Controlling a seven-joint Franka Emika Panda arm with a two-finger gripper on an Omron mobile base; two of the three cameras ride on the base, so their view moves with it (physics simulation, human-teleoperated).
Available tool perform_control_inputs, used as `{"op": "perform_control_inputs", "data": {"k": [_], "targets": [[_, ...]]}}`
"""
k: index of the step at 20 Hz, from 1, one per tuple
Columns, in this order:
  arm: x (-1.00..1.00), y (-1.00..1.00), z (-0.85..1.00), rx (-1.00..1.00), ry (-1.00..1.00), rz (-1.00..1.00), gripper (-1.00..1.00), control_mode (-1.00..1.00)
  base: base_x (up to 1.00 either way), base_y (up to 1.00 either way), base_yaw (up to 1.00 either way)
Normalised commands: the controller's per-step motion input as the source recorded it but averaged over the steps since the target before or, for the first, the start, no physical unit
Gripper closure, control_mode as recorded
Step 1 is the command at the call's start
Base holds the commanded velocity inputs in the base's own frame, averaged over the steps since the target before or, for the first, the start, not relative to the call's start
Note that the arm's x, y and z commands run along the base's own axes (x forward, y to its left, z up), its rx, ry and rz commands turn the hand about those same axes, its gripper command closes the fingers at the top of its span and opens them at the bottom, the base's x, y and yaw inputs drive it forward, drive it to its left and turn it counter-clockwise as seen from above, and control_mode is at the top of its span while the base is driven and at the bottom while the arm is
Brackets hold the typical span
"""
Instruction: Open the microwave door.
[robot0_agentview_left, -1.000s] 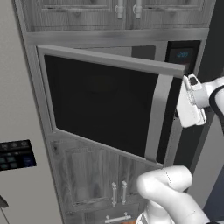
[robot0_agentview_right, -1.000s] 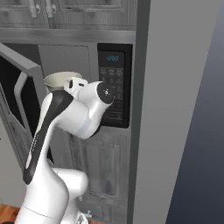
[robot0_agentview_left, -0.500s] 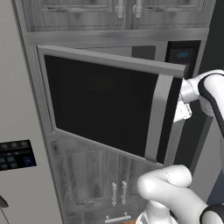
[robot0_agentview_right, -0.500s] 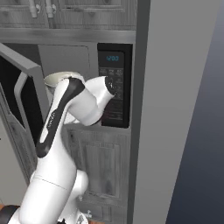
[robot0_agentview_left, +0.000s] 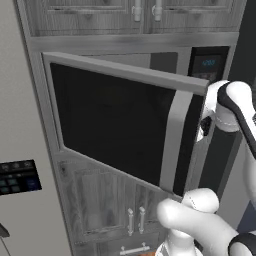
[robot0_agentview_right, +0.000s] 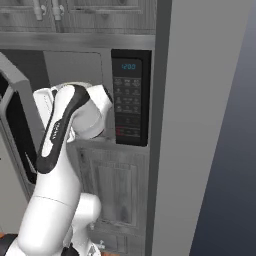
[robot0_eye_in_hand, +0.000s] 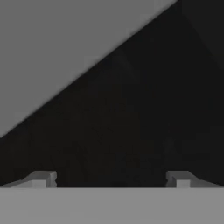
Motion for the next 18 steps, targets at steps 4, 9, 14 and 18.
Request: {"op": "perform_control_inputs", "data": {"k": [4, 9, 14, 18], "targets": [[-0.78, 0.89, 0.0, 0.12, -0.09, 0.34, -1.0, -1.0, 0.0, 0.0, 0.0], [-0.67, 0.95, -0.01, 0.13, -0.14, 0.32, -1.0, -1.0, 0.0, 0.0, 0.0], [-0.08, 0.99, -0.04, 0.14, -0.27, 0.21, -1.0, -1.0, 0.0, 0.0, 0.0], [0.15, 1.0, -0.01, 0.16, -0.24, 0.17, -1.0, -1.0, 0.0, 0.0, 0.0]]}}
